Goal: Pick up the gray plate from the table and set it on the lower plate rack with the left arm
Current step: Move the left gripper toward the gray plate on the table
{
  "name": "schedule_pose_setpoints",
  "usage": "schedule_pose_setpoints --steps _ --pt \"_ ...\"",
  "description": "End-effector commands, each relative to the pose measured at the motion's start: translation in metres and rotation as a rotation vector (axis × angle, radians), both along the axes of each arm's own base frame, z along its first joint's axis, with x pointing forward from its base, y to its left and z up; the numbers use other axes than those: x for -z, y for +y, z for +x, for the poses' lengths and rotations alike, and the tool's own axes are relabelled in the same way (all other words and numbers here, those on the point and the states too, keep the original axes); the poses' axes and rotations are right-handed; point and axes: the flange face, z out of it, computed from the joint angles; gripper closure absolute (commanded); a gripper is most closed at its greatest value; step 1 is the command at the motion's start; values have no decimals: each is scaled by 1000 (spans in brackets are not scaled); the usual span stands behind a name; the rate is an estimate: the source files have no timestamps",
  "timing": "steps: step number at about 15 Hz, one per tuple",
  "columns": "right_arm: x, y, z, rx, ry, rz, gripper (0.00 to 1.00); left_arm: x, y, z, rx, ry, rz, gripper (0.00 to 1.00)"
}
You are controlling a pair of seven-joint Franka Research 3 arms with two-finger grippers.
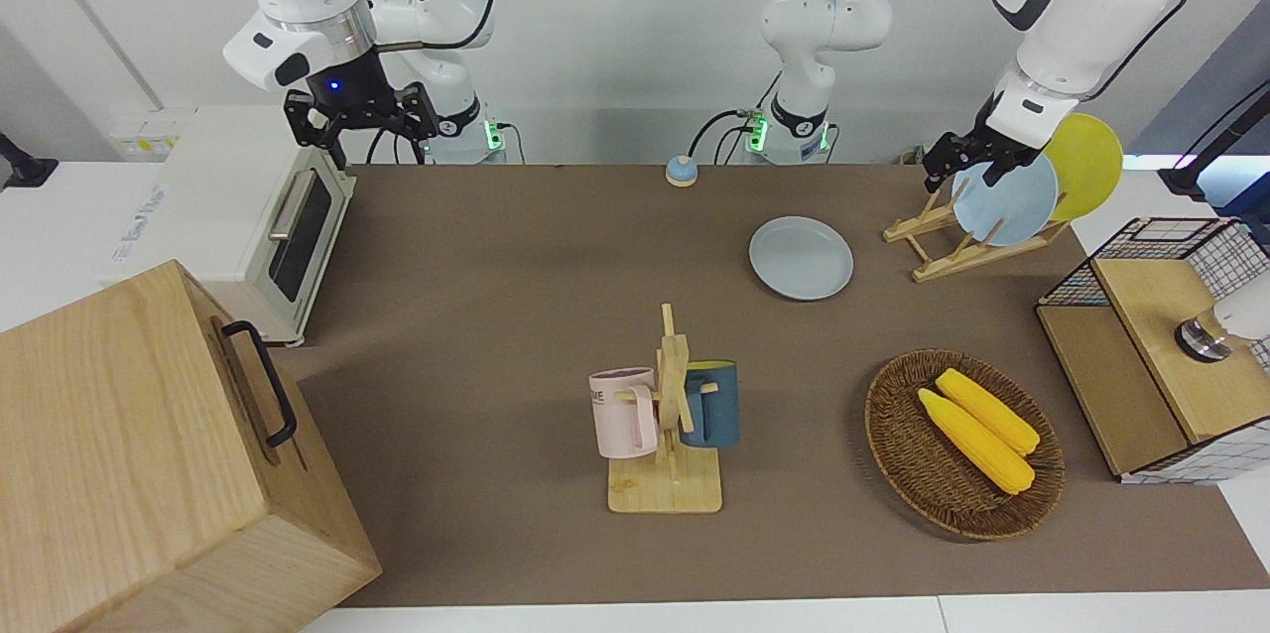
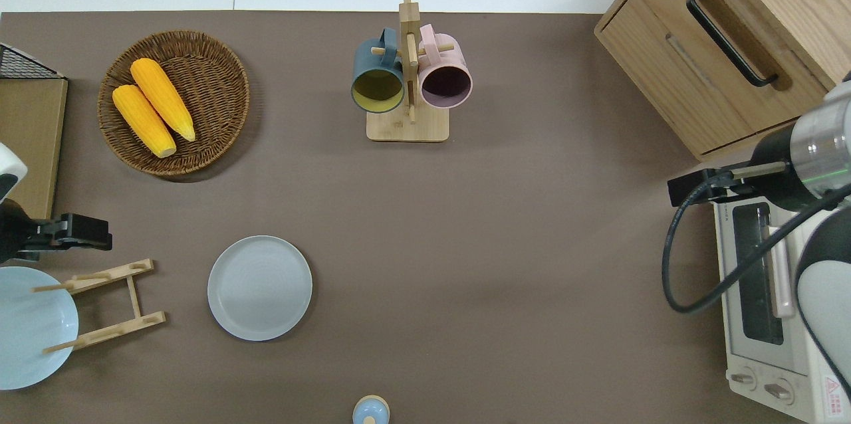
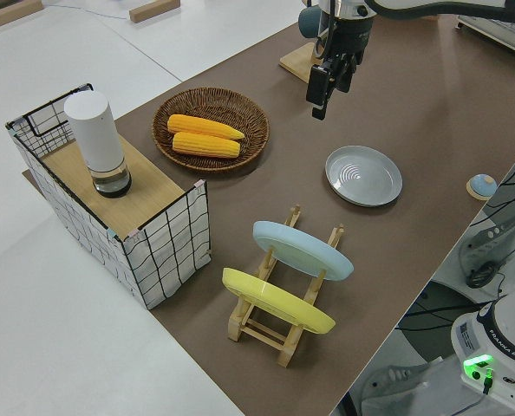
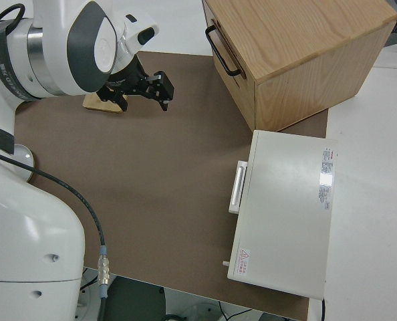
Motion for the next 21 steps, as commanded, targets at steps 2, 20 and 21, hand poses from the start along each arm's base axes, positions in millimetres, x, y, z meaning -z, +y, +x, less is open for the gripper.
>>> schedule_pose_setpoints --steps 2,20,21 --pt "-4 -1 -2 14 4 -2 17 20 -18 12 -78 67 48 25" --pt "-4 -1 -2 14 2 -3 17 119 -26 -43 -69 115 30 28" --pt "-4 -1 -2 14 2 -3 17 127 -31 -46 -73 107 29 28"
